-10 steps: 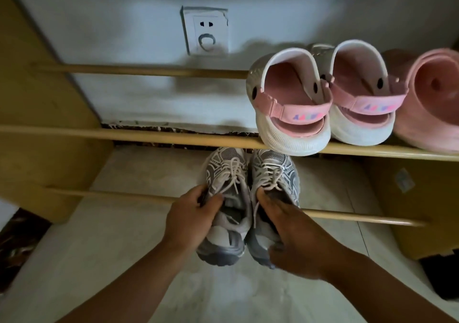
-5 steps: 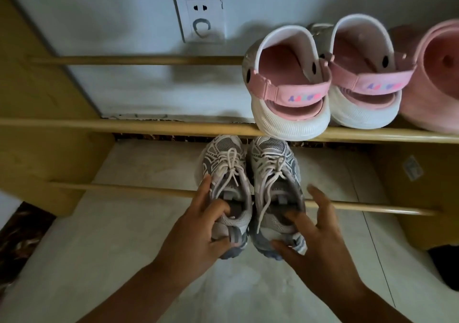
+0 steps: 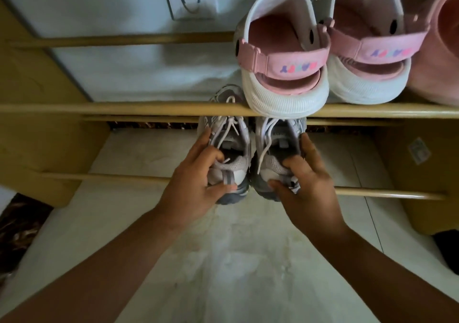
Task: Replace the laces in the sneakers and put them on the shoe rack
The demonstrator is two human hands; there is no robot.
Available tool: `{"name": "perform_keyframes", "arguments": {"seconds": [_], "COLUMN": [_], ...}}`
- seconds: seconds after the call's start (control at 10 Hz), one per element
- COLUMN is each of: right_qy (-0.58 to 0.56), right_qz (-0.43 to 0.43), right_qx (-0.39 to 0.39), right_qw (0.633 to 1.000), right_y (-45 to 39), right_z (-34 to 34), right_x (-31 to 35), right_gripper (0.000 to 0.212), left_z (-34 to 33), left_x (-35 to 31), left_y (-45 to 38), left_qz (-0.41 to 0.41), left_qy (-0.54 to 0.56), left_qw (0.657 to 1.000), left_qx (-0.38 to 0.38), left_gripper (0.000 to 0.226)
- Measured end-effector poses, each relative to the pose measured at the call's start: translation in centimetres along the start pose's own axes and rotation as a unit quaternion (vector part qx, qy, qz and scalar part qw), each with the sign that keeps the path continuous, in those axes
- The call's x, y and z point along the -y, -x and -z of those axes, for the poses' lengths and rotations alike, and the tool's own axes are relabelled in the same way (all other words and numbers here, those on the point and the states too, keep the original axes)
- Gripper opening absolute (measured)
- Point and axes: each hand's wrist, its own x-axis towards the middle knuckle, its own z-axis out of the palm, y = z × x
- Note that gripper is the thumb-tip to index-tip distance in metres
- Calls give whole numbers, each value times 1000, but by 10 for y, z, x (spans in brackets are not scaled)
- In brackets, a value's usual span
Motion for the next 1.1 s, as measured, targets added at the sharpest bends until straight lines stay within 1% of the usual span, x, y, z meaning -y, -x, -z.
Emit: {"name": "perform_keyframes", "arguments": {"seconds": [0.1,0.2,0.3,0.4,0.5,0.6,0.9,1.1], "right_qy": [-3,14,29,29,29,37,84,102], "right_qz": [-42,-76,-81,-84,-86,-93,-103,-112], "right_qx": [3,11,25,28,22,36,65,93], "right_qw": [999,997,996,996,996,994,989,984], "right_y": [-17,-28,-29,-28,-28,-25,-23,-22], "right_z": [-4,-3,-1,1,4,6,14,13], "right_x": [-5,-11,-11,-8,-3,2,9,9], "right_gripper": [33,38,40,41,39,40,42,49], "left_z": [-3,-5,-5,-4,-6,-10,-12,-13], "left_x": [8,18,25,26,22,19,-3,-9], "left_y": [-20,-22,-18,-17,-17,-13,-10,-9], "left_qz": [35,68,95,96,82,59,95,117], "left_qy": [-5,22,56,78,72,6,-60,-71], "left_qw": [999,997,993,991,993,998,994,991], "left_qx": [13,14,29,44,41,16,-13,-6], "left_gripper": [44,46,49,54,59,59,60,75]}}
